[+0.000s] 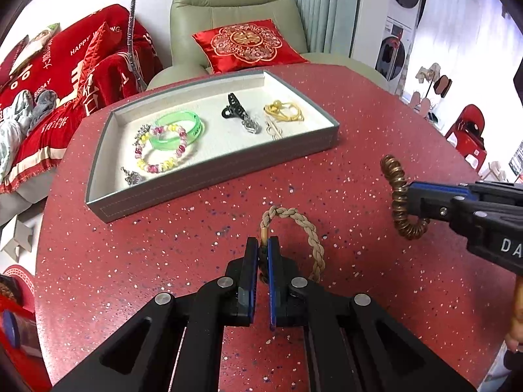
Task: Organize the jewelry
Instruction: 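Carry the coiled hair tie and braided bracelet into the gray tray with both tools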
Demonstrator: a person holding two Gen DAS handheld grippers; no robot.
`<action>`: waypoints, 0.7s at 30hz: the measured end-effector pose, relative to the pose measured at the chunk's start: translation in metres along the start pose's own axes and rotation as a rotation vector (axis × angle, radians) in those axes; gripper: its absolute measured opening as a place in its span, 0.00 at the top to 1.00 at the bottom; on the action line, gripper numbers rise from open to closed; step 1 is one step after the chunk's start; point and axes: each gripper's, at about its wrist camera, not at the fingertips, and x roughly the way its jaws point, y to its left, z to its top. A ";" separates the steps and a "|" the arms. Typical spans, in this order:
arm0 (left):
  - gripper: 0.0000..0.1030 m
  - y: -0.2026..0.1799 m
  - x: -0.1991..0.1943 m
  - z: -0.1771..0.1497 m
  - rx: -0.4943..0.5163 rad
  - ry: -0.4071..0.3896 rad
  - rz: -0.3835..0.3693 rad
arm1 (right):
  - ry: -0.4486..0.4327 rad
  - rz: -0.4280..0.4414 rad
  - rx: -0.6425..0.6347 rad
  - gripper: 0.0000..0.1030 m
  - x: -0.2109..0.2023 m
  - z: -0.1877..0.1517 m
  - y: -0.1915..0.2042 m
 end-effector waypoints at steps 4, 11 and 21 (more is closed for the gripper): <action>0.78 0.005 -0.005 0.003 -0.012 -0.012 -0.005 | 0.001 0.002 0.001 0.88 0.000 0.000 0.000; 0.78 0.023 -0.012 0.009 -0.049 -0.030 -0.009 | 0.000 0.009 -0.001 0.88 -0.001 0.007 0.004; 0.78 0.065 -0.013 0.038 -0.111 -0.062 0.030 | -0.011 0.033 -0.005 0.88 0.008 0.046 0.021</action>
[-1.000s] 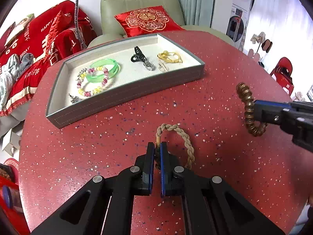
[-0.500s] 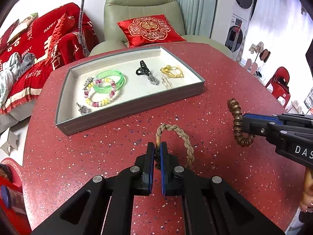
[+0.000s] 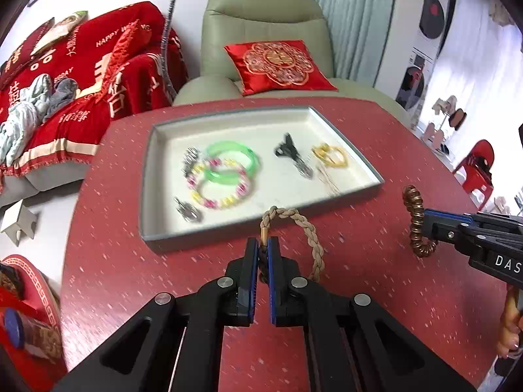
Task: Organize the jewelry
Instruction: 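Carry the coiled hair tie and braided bracelet into the gray tray with both tools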
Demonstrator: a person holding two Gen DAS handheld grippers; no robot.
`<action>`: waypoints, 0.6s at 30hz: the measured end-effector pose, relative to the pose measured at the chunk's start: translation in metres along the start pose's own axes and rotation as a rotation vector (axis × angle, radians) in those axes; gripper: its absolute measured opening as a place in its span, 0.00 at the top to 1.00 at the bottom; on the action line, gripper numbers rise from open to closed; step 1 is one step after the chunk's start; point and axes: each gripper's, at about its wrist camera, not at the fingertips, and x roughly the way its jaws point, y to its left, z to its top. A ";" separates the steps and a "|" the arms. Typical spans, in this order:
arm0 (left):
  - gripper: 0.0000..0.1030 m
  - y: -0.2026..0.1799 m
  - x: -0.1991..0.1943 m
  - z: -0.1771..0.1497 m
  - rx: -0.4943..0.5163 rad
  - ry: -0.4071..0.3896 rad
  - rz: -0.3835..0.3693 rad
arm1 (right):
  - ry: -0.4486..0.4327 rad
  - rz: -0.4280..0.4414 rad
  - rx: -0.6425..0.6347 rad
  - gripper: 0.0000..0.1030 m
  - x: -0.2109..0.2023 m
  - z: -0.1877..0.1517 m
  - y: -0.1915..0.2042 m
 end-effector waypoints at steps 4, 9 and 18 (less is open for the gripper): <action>0.78 0.014 0.004 0.016 -0.022 -0.011 0.008 | 0.003 0.016 0.010 0.88 0.009 0.019 0.003; 0.78 0.029 0.013 0.038 -0.042 -0.014 0.018 | 0.017 0.011 0.026 0.88 0.026 0.043 0.003; 0.78 0.046 0.047 0.059 -0.048 0.045 0.035 | 0.048 -0.016 0.037 0.88 0.061 0.071 0.001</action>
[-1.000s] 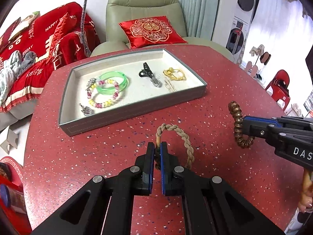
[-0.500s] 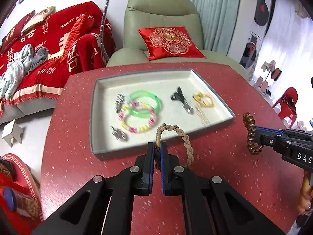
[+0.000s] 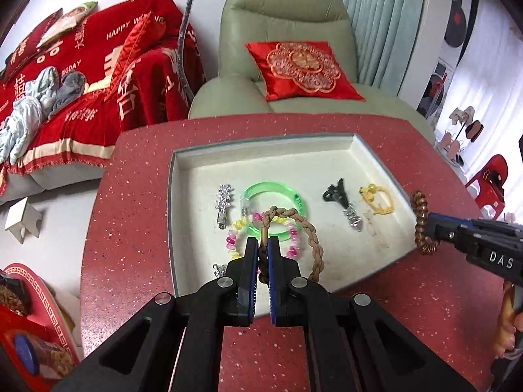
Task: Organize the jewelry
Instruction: 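Carry the coiled hair tie and braided bracelet into the gray tray with both tools, then open both tools to release the hair tie and braided bracelet in the tray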
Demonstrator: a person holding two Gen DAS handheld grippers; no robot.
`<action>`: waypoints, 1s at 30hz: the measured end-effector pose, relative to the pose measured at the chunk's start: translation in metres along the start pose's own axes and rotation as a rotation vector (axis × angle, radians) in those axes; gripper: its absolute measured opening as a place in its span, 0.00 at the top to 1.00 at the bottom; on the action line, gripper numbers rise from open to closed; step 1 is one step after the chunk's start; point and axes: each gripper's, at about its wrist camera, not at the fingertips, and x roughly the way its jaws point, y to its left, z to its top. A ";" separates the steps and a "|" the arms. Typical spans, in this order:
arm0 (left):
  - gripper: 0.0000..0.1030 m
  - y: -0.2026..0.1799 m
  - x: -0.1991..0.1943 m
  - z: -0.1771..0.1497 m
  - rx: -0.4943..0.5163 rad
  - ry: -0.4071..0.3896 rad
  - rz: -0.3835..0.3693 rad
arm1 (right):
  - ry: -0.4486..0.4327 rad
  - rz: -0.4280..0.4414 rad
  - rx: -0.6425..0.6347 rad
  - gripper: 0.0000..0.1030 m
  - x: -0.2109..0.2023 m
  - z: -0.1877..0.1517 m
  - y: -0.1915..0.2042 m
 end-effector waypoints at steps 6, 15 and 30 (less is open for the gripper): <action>0.78 0.003 0.024 -0.003 -0.004 0.053 0.010 | 0.024 -0.024 0.008 0.88 0.028 0.008 -0.001; 0.78 0.001 0.048 0.000 0.000 0.074 0.066 | 0.040 -0.089 -0.014 0.88 0.057 0.015 -0.005; 0.77 -0.007 0.057 -0.009 0.042 0.055 0.150 | 0.055 -0.106 -0.037 0.86 0.074 0.014 -0.003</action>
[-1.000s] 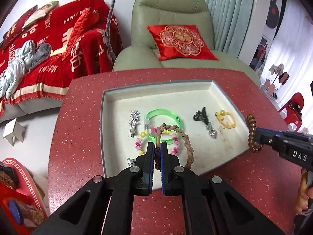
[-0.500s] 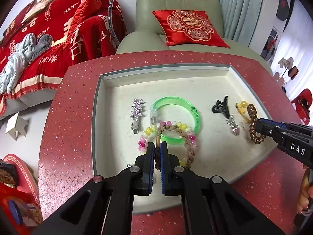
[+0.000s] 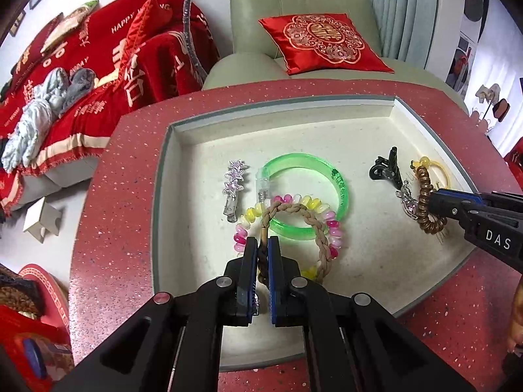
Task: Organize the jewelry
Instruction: 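Open both tools to release the hair tie and braided bracelet in the tray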
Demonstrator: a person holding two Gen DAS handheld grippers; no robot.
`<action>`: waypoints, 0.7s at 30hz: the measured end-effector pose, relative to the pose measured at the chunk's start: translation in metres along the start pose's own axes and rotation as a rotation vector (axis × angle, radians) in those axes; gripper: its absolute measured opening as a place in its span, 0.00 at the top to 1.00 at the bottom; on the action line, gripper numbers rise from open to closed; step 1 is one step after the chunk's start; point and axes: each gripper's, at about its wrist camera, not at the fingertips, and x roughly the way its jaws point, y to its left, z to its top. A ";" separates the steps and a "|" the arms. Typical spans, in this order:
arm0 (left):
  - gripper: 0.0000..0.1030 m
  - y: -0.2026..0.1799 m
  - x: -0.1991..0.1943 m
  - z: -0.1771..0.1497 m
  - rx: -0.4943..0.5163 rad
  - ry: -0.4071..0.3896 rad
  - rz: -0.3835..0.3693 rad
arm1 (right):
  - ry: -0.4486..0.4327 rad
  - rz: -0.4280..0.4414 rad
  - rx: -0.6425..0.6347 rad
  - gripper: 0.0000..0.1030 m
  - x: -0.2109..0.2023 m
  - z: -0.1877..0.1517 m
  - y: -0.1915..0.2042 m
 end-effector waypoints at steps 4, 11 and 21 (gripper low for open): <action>0.77 -0.001 -0.005 -0.001 0.001 -0.015 0.000 | -0.002 0.014 0.005 0.59 -0.003 0.000 0.001; 0.77 -0.002 -0.016 -0.003 -0.002 -0.045 0.010 | -0.048 0.043 0.020 0.46 -0.022 -0.002 0.001; 0.77 -0.003 -0.027 -0.004 -0.014 -0.070 -0.006 | -0.090 0.074 0.043 0.41 -0.045 -0.012 -0.002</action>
